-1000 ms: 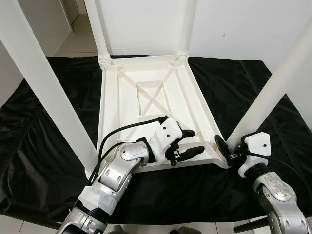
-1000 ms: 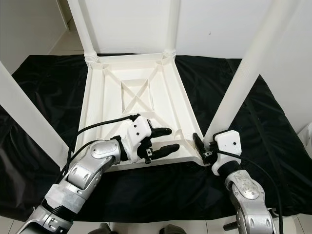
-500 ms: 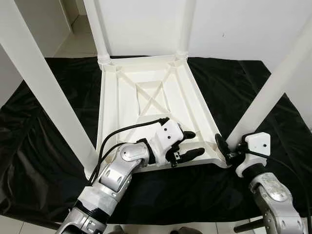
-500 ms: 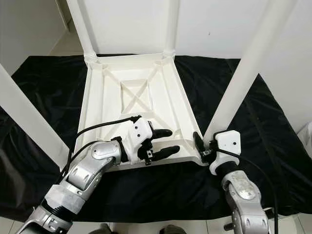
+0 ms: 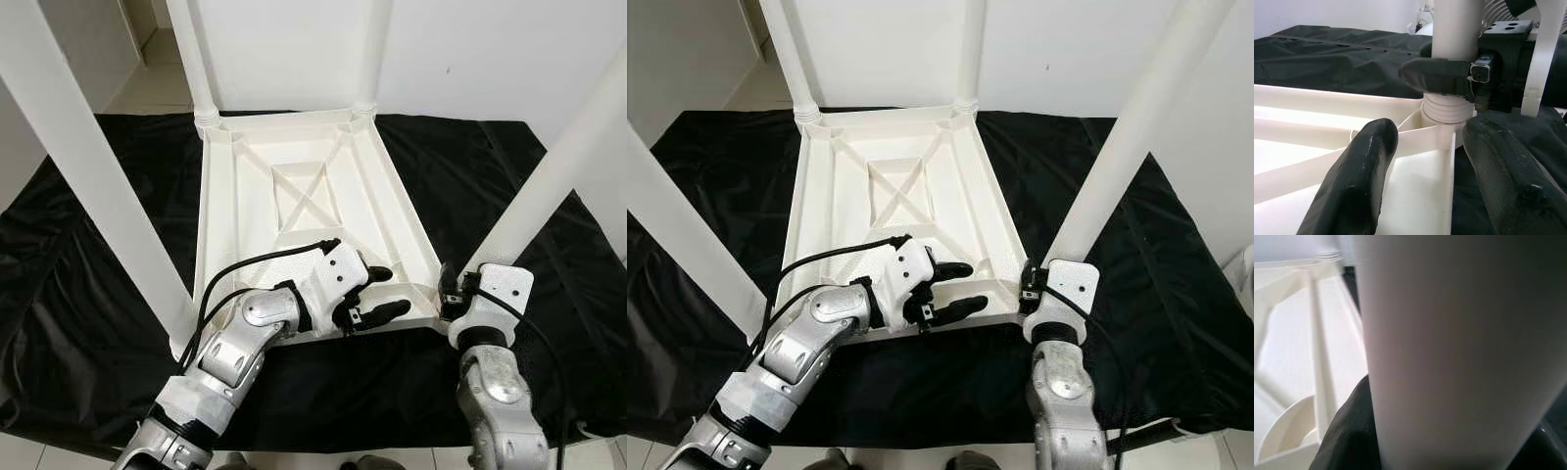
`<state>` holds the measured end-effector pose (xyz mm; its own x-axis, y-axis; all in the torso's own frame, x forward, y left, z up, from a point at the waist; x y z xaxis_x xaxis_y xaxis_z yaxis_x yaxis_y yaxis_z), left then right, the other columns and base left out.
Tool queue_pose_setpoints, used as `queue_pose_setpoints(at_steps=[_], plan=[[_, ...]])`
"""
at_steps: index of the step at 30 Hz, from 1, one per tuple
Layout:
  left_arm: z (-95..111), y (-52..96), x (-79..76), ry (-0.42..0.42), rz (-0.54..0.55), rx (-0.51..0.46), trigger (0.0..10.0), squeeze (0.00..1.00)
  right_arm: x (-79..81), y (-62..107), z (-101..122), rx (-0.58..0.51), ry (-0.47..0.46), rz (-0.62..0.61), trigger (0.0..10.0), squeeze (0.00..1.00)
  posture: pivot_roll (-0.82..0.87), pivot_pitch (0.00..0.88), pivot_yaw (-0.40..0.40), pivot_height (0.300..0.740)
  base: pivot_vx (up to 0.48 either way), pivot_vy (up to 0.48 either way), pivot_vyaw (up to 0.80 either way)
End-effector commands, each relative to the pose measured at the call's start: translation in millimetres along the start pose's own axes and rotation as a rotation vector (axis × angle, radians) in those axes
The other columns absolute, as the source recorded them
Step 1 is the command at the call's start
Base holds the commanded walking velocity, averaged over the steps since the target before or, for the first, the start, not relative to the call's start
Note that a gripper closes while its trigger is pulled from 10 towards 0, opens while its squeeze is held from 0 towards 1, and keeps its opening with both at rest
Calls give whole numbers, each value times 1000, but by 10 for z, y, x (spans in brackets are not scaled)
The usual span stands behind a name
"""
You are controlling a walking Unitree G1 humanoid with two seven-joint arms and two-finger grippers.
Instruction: Building children table
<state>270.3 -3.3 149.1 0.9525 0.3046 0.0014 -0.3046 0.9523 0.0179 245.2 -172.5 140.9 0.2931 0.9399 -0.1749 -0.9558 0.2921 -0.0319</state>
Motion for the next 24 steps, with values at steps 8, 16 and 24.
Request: queue_pose_setpoints(at_steps=[8, 16, 24], plan=[[-10, -3, -46, -5, -31, 1, 10000, 0, 100, 49, -105, 88, -22, -57, 10000, 31, -83, 26, 11, 740, 0, 0, 0], [-12, 13, -27, -13, -28, 4, 10000, 0, 99, 23, -17, 29, -55, 22, 10000, 1000, -75, 13, 6, 740, 0, 0, 0], [-13, 16, -30, -17, -31, 6, 10000, 0, -33, 19, 11, -23, -14, 164, 10000, 0, -77, 8, 9, 740, 0, 0, 0]])
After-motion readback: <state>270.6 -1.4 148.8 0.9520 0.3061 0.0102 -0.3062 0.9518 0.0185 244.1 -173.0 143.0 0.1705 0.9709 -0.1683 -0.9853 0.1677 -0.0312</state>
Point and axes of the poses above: a point about 5 cm out from each wrist's last joint towards the gripper, its own y axis pointing back from the gripper into the wrist, its own z axis along the axis of the wrist's last joint, x = y × z, the point moved 2 cm from there along -y, pointing out of the wrist towards the gripper, and after that the axes turned 9 degrees about y, right-handed, at the moved point
